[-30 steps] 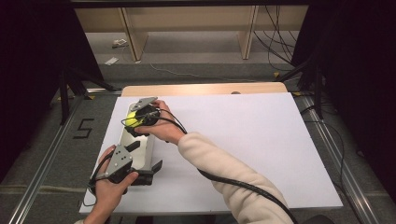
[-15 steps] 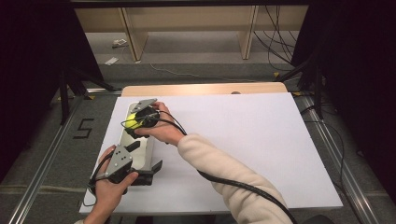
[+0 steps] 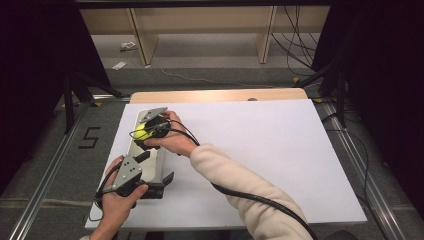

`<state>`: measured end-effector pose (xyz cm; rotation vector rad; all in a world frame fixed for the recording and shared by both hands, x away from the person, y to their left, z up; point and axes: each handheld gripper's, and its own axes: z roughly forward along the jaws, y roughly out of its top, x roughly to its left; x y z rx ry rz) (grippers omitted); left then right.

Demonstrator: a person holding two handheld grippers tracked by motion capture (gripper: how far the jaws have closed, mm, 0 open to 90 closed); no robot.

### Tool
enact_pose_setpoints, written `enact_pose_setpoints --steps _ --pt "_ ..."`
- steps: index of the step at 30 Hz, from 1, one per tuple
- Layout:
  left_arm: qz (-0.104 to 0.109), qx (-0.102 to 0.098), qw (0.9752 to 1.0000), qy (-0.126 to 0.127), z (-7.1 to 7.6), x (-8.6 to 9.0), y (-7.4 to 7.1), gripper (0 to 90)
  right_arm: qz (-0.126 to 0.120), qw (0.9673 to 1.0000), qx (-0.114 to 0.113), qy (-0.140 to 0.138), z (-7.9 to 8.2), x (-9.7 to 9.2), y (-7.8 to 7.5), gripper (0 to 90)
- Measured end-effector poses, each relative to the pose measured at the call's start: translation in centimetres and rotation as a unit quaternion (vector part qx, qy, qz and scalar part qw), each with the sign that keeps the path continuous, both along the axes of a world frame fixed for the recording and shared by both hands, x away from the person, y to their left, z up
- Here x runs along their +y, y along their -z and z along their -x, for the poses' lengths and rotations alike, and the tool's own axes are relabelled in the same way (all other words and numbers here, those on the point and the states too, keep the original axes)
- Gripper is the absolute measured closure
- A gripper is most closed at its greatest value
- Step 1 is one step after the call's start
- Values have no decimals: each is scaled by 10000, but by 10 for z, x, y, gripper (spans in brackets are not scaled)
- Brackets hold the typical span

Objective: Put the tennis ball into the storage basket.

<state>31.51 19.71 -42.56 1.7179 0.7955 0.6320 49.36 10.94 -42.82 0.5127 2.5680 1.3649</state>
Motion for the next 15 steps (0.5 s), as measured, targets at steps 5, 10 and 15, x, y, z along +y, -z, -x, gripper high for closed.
enact_pose_setpoints --steps 5,10,15 --pt "-15 -6 10000 12 0 0 0 0 15 10000 19 -13 1 0 0 259" --pt "-13 2 10000 0 0 0 0 0 113 9999 19 -30 0 0 0 252" --pt "-14 -2 10000 2 0 0 0 0 25 10000 22 -50 0 0 -2 246"
